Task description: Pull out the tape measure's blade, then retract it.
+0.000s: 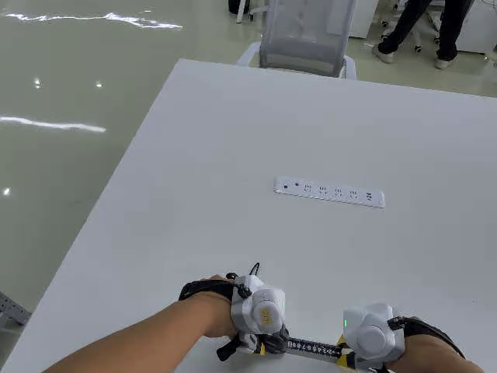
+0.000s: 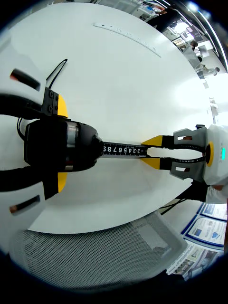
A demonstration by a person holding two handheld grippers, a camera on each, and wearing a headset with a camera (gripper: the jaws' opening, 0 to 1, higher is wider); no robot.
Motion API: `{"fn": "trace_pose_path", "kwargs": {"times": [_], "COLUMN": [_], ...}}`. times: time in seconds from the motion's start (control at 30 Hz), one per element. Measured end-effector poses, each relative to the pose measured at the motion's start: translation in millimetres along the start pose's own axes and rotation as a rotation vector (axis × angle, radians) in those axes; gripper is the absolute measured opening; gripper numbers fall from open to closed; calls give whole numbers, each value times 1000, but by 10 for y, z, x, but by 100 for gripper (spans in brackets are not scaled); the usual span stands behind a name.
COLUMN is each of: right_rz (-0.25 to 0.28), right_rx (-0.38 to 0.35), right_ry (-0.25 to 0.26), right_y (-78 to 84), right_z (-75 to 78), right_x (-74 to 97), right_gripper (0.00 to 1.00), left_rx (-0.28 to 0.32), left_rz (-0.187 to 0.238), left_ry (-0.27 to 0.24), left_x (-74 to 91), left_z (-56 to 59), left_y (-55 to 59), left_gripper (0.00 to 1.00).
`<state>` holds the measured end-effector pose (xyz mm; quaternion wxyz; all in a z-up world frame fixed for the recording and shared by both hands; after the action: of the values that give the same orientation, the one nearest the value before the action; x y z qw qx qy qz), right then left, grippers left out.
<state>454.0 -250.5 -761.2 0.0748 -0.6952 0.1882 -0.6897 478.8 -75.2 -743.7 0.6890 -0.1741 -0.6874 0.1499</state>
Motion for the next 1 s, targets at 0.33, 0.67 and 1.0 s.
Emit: {"fn": "trace_pose_path", "kwargs": {"times": [0.33,0.67,1.0], "right_rz": [-4,-14,-24], "right_rx": [9,6,10], "right_ry": [-3,5,8], "right_y": [49,123,176], "right_z": [-9,3,17], "right_x": [18,50,62], "right_gripper": [11,11,11], "left_rx": [4,14,18], "left_rz": [-3,0,4], "left_ry": [-5,-4,-5], "left_x": [-3,2,-4], "left_z": [18,13,7], "left_y": [-7,-6,-3], "left_gripper": [34,34,34]}}
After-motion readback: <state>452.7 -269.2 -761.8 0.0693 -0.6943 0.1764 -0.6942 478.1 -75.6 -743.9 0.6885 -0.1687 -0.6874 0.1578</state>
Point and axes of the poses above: the centre of the closed fingertips' face, and the gripper's own axes: x roughly backward along the fingers, z roughly to its right, y roughly out of its underside, the point moved 6 cm from there along x, roughly backward along the fingers, and after that the axes turned 1 degree about -y, right-handed, at the moved point
